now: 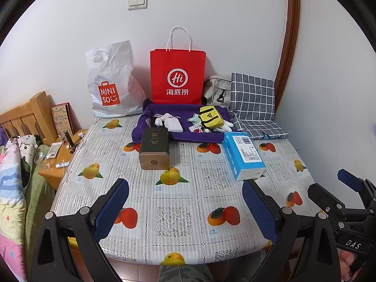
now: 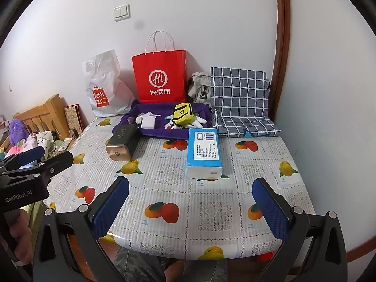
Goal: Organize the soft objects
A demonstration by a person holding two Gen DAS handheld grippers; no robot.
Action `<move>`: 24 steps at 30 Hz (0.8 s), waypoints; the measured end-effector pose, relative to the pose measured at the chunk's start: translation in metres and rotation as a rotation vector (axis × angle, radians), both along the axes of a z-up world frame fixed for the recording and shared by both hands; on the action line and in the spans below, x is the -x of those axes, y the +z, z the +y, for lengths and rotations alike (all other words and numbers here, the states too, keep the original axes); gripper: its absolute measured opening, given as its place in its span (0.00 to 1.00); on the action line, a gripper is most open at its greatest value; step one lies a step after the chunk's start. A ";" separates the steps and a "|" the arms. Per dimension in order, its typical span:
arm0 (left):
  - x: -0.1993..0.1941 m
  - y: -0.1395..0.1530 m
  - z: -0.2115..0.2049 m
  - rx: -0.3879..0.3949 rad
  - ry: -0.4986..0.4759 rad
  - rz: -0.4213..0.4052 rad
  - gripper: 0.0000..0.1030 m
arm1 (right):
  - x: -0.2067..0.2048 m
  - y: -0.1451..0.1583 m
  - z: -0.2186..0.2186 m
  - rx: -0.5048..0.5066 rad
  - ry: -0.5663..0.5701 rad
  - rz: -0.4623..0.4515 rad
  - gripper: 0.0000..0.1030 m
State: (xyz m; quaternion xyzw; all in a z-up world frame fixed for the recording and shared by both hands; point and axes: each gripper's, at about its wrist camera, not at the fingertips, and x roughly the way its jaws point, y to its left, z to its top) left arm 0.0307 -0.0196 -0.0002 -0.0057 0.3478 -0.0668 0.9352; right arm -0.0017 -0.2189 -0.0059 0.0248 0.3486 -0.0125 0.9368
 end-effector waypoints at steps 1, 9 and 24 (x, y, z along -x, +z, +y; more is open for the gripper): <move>0.000 0.000 0.000 0.001 -0.001 0.000 0.95 | 0.000 0.000 0.000 -0.001 0.000 0.000 1.00; 0.000 0.000 0.000 0.000 -0.002 0.000 0.95 | 0.002 0.001 0.003 0.004 0.003 -0.004 1.00; 0.001 -0.001 -0.002 -0.003 -0.009 -0.002 0.95 | 0.003 0.002 0.005 0.003 0.006 -0.008 1.00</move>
